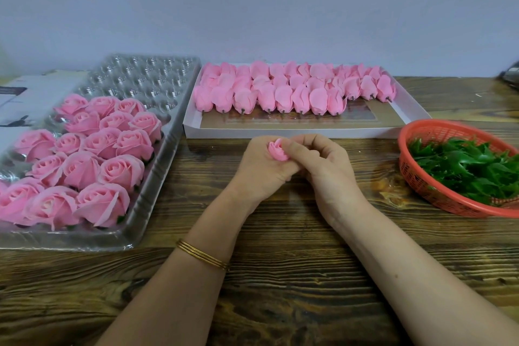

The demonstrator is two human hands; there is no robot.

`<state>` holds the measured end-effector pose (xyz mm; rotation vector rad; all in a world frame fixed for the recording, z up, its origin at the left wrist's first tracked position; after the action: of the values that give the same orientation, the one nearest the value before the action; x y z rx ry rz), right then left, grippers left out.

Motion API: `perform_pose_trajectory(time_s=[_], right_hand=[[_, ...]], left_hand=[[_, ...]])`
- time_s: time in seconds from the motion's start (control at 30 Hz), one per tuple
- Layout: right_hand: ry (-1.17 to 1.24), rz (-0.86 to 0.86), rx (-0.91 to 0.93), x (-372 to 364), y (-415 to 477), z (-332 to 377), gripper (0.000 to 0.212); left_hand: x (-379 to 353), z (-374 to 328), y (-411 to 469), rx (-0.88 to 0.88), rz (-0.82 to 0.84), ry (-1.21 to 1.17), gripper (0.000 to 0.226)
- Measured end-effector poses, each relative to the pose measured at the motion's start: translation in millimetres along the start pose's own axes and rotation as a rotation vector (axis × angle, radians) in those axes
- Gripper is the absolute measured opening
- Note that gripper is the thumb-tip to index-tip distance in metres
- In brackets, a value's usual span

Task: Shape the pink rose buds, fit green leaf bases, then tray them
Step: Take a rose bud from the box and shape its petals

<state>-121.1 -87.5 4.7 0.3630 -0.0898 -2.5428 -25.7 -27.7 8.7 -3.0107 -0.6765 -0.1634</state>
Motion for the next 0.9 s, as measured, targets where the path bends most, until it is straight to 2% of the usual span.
perform_pose_trajectory(time_s=[0.13,0.3,0.4,0.47,0.57,0.7,0.83,0.9], right_hand=[[-0.025,0.007,0.008,0,0,2,0.020],[-0.041,0.024,0.004,2,0,5,0.025],[-0.088,0.019,0.035,4,1,9,0.023],[-0.130,-0.028,0.073,10,5,15,0.019],[-0.364,-0.118,0.189,30,17,29,0.007],[-0.622,-0.270,0.309,68,31,51,0.014],[-0.861,-0.407,0.384,104,36,69,0.003],[-1.074,-0.430,0.369,121,38,74,0.011]], left_hand=[[-3,-2,-1,0.010,-0.018,0.025,0.005],[-4,-3,-1,-0.005,-0.011,0.038,0.033],[-3,-1,0,0.023,-0.028,-0.017,0.022],[-1,0,2,0.045,-0.064,-0.037,0.028],[2,0,2,0.086,-0.088,-0.041,0.030],[3,-1,1,0.125,-0.096,-0.031,0.029],[3,-1,0,0.130,-0.104,-0.054,0.028],[3,0,0,0.141,-0.113,-0.065,0.028]])
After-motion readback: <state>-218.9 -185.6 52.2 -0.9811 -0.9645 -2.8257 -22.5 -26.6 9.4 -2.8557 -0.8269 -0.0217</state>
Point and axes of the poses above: each hand's wrist, its own y-axis towards the middle knuckle, its own x-axis out of the back of the hand, z = x × y, the point moved 2 cm from there along y, towards the middle knuckle, and after that the axes turned 10 degrees about x, right-handed, at the moved point
